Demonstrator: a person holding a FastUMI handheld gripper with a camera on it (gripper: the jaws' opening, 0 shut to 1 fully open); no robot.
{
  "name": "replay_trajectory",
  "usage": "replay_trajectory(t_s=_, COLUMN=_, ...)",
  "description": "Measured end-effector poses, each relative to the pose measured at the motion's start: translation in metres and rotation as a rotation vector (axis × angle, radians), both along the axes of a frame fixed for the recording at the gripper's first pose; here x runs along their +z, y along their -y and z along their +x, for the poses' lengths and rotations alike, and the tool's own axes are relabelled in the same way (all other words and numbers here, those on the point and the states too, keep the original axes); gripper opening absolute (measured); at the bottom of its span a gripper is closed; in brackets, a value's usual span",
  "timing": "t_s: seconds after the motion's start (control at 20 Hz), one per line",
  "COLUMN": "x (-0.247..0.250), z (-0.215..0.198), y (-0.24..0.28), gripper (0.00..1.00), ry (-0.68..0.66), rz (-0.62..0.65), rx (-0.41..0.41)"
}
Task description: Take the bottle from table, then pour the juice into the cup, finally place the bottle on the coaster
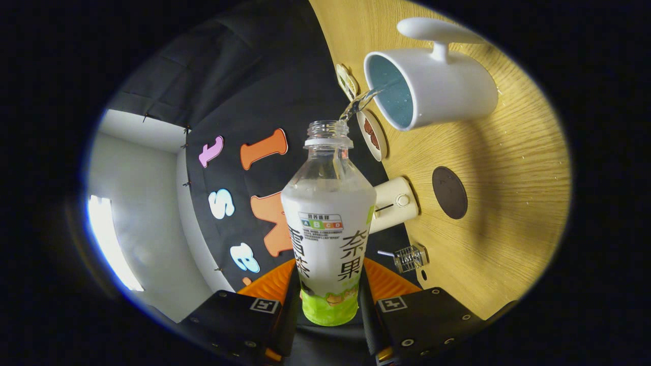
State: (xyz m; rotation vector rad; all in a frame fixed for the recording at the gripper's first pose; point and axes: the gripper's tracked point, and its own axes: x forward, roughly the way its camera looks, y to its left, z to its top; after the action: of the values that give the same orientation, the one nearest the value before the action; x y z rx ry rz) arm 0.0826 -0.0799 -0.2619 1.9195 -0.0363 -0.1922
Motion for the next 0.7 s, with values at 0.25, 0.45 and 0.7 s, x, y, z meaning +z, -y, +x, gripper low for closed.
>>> replay_trajectory(t_s=0.25, x=0.01, z=0.002, y=0.007, gripper=0.56, ry=0.011, rz=0.031, rx=-0.015)
replay_trajectory(t_s=0.45, x=0.01, z=0.001, y=0.009, gripper=0.56, ry=0.014, rz=0.056, rx=-0.023)
replay_trajectory(t_s=0.7, x=0.012, z=0.001, y=0.013, gripper=0.56, ry=0.024, rz=0.099, rx=-0.036)
